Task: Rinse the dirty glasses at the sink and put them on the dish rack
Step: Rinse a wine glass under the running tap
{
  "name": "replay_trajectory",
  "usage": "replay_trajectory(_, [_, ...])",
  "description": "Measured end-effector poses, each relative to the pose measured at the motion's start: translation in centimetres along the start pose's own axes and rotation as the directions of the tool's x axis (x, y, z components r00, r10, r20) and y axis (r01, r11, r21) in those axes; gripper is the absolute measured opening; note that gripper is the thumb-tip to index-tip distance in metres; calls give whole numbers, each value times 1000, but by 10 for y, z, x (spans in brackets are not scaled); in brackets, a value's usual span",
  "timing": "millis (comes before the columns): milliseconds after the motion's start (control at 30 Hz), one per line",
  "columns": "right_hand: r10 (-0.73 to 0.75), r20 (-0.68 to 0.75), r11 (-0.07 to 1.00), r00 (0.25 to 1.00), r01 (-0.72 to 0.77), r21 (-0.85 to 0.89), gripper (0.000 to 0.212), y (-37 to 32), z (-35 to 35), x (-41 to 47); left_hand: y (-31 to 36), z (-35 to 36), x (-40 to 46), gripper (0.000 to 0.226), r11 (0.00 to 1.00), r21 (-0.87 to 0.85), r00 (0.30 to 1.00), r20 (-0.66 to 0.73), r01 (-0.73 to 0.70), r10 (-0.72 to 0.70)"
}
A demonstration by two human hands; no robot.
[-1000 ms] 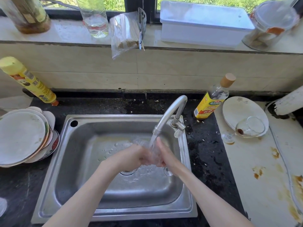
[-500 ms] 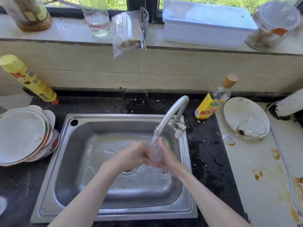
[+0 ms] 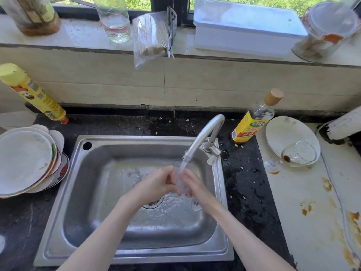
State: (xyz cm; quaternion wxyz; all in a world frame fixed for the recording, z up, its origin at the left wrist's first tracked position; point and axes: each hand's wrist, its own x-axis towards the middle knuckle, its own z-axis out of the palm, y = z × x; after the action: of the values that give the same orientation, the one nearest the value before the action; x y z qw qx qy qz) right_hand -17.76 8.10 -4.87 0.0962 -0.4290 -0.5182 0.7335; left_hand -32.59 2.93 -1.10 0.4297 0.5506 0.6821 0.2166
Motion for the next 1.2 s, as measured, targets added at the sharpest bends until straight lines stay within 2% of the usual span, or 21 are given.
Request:
replay_trajectory(33, [-1, -6, 1000, 1000, 1, -13, 31, -2, 1, 0, 1, 0, -1, 30, 1000, -24, 1000, 15, -12, 13])
replay_trajectory(67, [26, -20, 999, 999, -26, -20, 34, -5, 3, -1, 1, 0, -2, 24, 999, -32, 997, 76, -31, 34])
replay_trajectory(167, [128, -29, 992, 991, -128, 5, 58, -8, 2, 1, 6, -1, -5, 14, 999, 12, 960, 280, -36, 32])
replay_trajectory(267, [162, 13, 987, 987, -162, 13, 65, -6, 2, 1, 8, -4, -2, 11, 1000, 17, 975, 223, -13, 9])
replay_trajectory(333, [89, 20, 996, 996, -89, 16, 60, -4, 2, 0, 8, -3, 1, 24, 1000, 2, 996, 88, -3, 3])
replay_trajectory(400, [14, 13, 999, 1000, -14, -34, 51, -4, 5, -3, 6, 1, 1, 38, 997, -83, 1000, -17, 10, -11])
replay_trajectory(433, [11, 0, 999, 1000, -11, -53, 44, -4, 5, -3, 6, 1, 0, 38, 994, -109, 1000, -20, -7, 5])
replay_trajectory(500, [42, -9, 998, 999, -43, -37, 43, -7, 4, -4, 4, 1, -2, 29, 992, -106, 991, 104, -72, 83])
replay_trajectory(567, [78, -18, 996, 997, -79, -48, 67, -6, 1, -2, 1, -2, -3, 17, 991, -70, 965, 230, -112, 126])
replay_trajectory(600, [93, -9, 994, 996, -93, -50, 73, -6, 1, -2, 0, -4, -2, 13, 992, -53, 964, 235, -115, 124])
replay_trajectory(667, [121, 21, 992, 992, -120, -35, 70, -6, 2, -2, -1, -6, 0, 16, 997, -47, 987, 146, -59, 65])
replay_trajectory(733, [102, 5, 994, 995, -102, -28, 57, -8, 1, -4, -1, -4, 2, 30, 997, -78, 1000, 12, -3, 4])
replay_trajectory(800, [65, -29, 997, 997, -66, -35, 52, -8, 0, -4, -5, 0, 1, 36, 994, -113, 995, -95, -7, -4])
replay_trajectory(900, [70, -25, 997, 997, -70, 22, 57, -8, -1, -6, -11, 6, -3, 25, 976, -174, 981, -162, -134, 106])
replay_trajectory(1000, [174, -27, 971, 984, -167, 169, 71, -10, -3, -6, -14, 12, -5, 14, 951, -182, 957, -196, -249, 213])
replay_trajectory(1067, [189, 14, 964, 982, -189, 187, 76, -8, -2, -3, -18, 18, -5, 22, 930, -296, 964, -212, -217, 158])
replay_trajectory(1133, [134, 22, 986, 991, -136, 99, 75, -5, -2, 0, -20, 24, -4, 23, 915, -366, 968, -233, -172, 89])
replay_trajectory(1200, [85, 7, 996, 996, -85, 5, 59, -5, 2, -3, -21, 30, -2, 20, 922, -372, 957, -291, -108, -5])
